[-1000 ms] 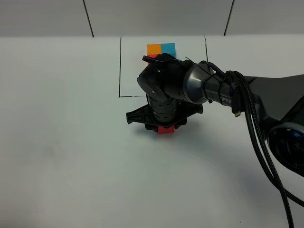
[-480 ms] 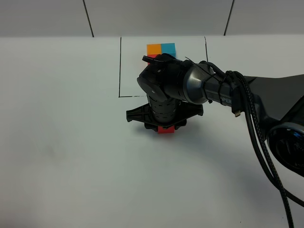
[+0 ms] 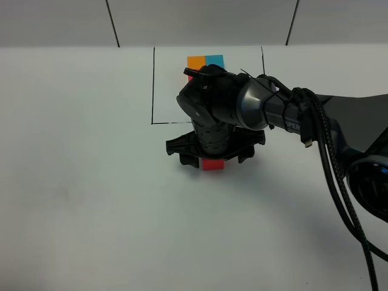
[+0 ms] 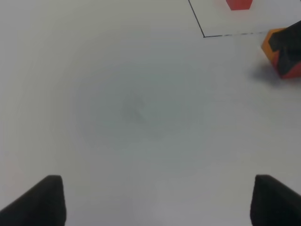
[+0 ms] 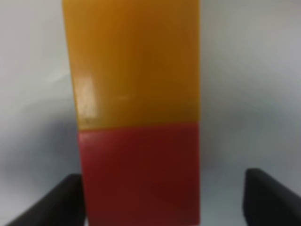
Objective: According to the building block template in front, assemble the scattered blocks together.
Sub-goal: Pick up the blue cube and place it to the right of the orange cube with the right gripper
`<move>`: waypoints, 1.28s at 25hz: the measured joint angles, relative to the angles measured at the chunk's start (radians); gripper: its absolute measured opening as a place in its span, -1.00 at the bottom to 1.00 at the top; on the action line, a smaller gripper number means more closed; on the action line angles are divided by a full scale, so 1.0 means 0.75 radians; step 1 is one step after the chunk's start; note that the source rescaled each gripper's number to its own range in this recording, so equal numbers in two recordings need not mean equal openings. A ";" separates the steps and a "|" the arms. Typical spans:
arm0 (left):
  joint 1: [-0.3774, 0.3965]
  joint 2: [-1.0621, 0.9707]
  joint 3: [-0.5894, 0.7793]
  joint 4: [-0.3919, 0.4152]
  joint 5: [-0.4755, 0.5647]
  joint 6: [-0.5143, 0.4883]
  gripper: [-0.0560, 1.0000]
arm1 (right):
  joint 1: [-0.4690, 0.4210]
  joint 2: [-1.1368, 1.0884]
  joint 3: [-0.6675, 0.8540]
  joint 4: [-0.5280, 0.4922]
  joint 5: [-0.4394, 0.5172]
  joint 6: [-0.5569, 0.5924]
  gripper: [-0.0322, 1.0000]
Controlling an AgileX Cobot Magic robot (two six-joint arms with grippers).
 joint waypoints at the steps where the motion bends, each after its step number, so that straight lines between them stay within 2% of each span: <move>1: 0.000 0.000 0.000 0.000 0.000 0.000 0.69 | 0.000 -0.017 0.000 0.000 0.009 -0.021 0.32; 3: 0.000 0.000 0.000 0.000 0.000 0.000 0.69 | 0.000 -0.066 0.000 -0.001 0.028 -0.068 0.48; 8: 0.000 0.000 0.000 0.000 0.000 0.000 0.69 | -0.048 -0.206 0.069 0.001 0.032 -0.168 0.50; 14: 0.000 0.000 0.000 0.000 0.000 0.000 0.69 | -0.219 -0.430 0.427 0.005 -0.093 -0.290 0.50; 17: 0.000 0.000 0.000 0.000 0.000 0.000 0.69 | -0.346 -0.584 0.597 0.005 -0.155 -0.356 0.50; 22: 0.000 0.000 0.000 0.000 0.000 0.000 0.69 | -0.621 -0.731 0.771 0.028 -0.202 -0.502 0.50; 28: 0.000 0.000 0.000 0.000 0.000 0.000 0.69 | -0.880 -0.738 0.866 0.193 -0.320 -0.842 0.50; 32: 0.000 0.000 0.000 0.000 0.000 0.000 0.69 | -1.008 -0.706 0.877 0.221 -0.387 -1.019 0.50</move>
